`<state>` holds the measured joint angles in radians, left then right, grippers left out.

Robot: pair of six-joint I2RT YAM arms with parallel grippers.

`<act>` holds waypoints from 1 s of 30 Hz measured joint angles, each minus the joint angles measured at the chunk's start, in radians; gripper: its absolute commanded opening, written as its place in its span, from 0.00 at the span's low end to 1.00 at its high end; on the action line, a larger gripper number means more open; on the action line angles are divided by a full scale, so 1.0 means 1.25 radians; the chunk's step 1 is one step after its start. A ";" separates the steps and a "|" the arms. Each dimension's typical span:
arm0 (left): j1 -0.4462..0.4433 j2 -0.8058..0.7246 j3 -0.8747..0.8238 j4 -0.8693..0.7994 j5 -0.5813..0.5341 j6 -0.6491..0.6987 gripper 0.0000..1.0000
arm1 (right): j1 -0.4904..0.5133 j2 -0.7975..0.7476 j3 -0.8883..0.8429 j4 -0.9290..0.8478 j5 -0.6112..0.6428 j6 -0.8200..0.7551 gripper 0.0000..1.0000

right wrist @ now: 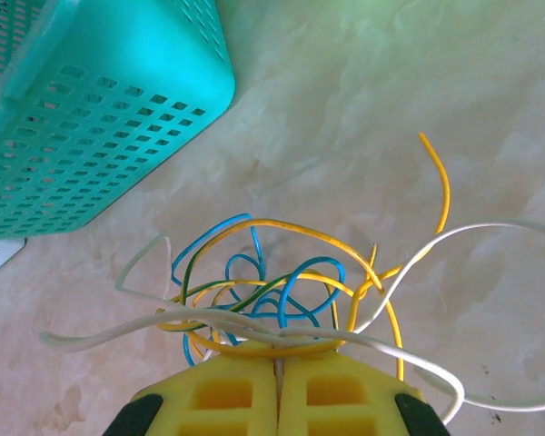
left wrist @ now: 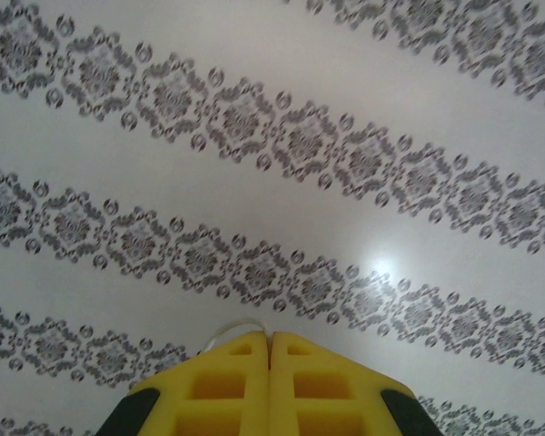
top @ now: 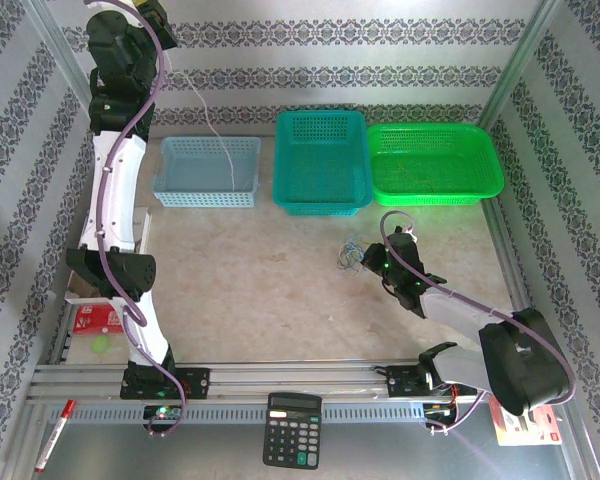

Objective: Untangle the cables

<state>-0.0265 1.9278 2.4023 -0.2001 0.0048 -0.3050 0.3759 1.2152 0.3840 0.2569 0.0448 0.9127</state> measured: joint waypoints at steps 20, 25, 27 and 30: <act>0.007 -0.078 -0.635 0.121 0.128 0.013 0.00 | 0.078 -0.004 0.020 -0.006 -0.001 -0.062 0.00; 0.007 -0.094 -0.743 0.154 0.138 0.009 0.00 | 0.093 -0.004 0.028 -0.006 0.000 -0.067 0.00; 0.007 -0.096 -0.765 0.155 0.137 0.009 0.00 | 0.100 -0.003 0.031 -0.006 0.000 -0.067 0.00; 0.007 -0.096 -0.778 0.154 0.130 0.007 0.00 | 0.107 0.000 0.036 -0.006 0.001 -0.070 0.00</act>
<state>-0.0174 1.8080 1.4300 -0.0074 0.1677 -0.2958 0.5091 1.2148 0.4294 0.2493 0.0460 0.8253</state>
